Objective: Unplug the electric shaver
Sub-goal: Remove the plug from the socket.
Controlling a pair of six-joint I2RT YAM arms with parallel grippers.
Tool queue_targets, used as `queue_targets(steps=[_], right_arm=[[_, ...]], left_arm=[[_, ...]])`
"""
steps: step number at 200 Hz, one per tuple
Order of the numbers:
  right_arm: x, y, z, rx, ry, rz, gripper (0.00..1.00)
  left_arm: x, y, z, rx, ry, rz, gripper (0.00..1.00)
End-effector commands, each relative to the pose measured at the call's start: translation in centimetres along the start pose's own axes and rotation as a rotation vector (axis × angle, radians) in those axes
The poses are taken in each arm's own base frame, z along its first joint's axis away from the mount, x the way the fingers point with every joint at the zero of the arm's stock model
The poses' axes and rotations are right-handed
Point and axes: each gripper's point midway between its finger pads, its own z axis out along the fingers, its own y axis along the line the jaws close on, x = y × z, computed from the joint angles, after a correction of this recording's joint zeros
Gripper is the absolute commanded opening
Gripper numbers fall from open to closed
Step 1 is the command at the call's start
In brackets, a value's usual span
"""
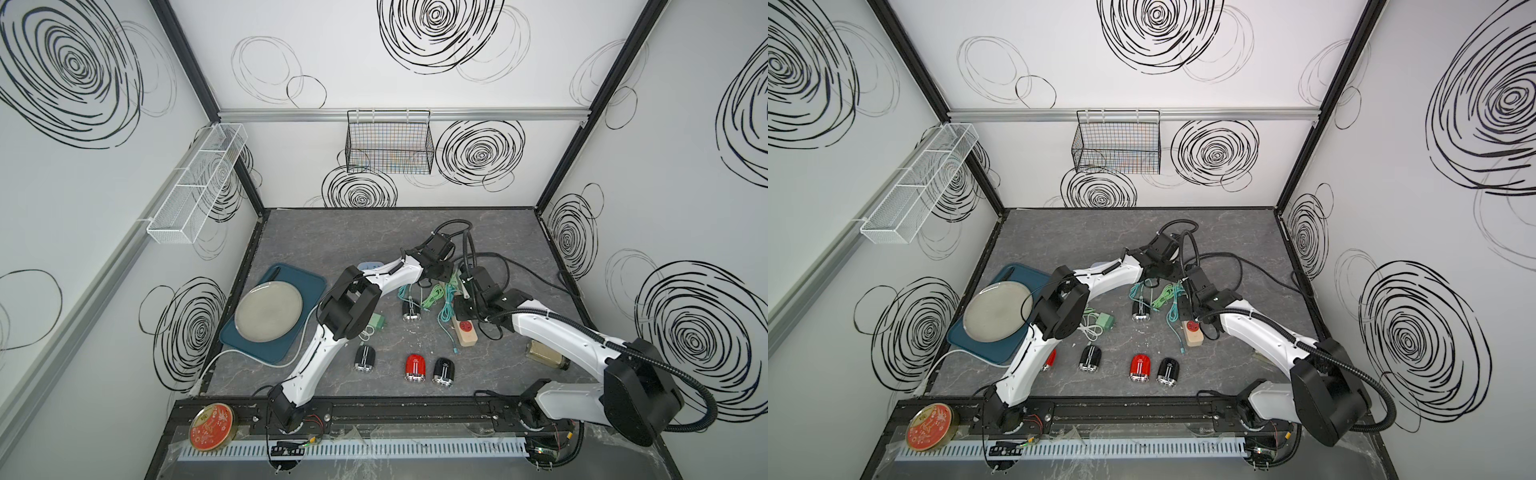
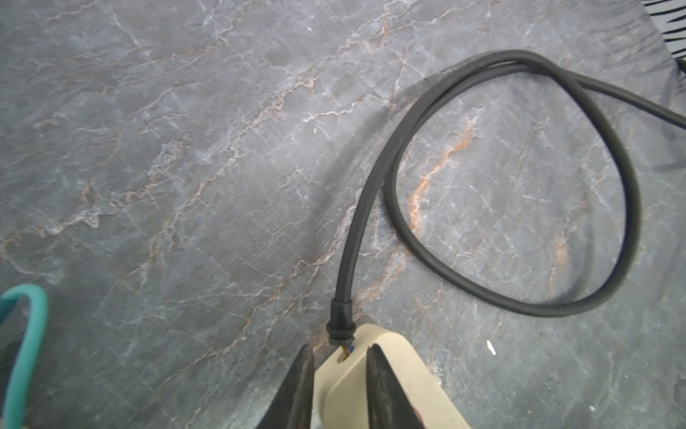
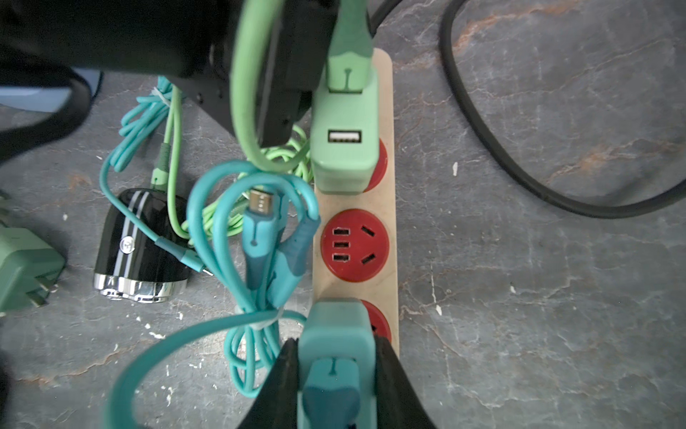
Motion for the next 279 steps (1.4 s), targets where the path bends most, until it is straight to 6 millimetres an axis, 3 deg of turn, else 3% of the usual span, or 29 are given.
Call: queue_targets(steps=[1, 26, 52, 89, 156, 195, 279], right_arm=[[-3.3, 2.0, -2.1, -0.106, -0.117, 0.027, 0.15], [-1.8, 0.8, -0.9, -0.025, -0.075, -0.001, 0.15], [0.0, -0.1, 0.3, 0.022, -0.042, -0.011, 0.14], [0.0, 0.1, 0.1, -0.003, -0.079, -0.008, 0.13], [-1.5, 0.8, -1.4, -0.063, -0.186, -0.001, 0.11], [-1.9, 0.9, -2.7, -0.084, -0.227, 0.001, 0.11], [-2.2, 1.2, -3.5, -0.124, -0.285, 0.019, 0.11]], left_arm=[[8.6, 1.3, 2.2, -0.054, 0.228, 0.025, 0.27], [7.9, 1.0, 1.7, -0.027, 0.212, 0.003, 0.27], [5.3, 0.1, 0.1, 0.035, 0.162, -0.036, 0.34], [1.6, -0.8, -2.9, 0.196, 0.108, -0.142, 0.48], [1.2, 0.3, -4.4, 0.353, 0.113, -0.251, 0.6], [0.5, -0.7, -4.8, 0.447, 0.11, -0.294, 0.68], [-0.2, -2.6, -5.4, 0.58, 0.11, -0.362, 0.57]])
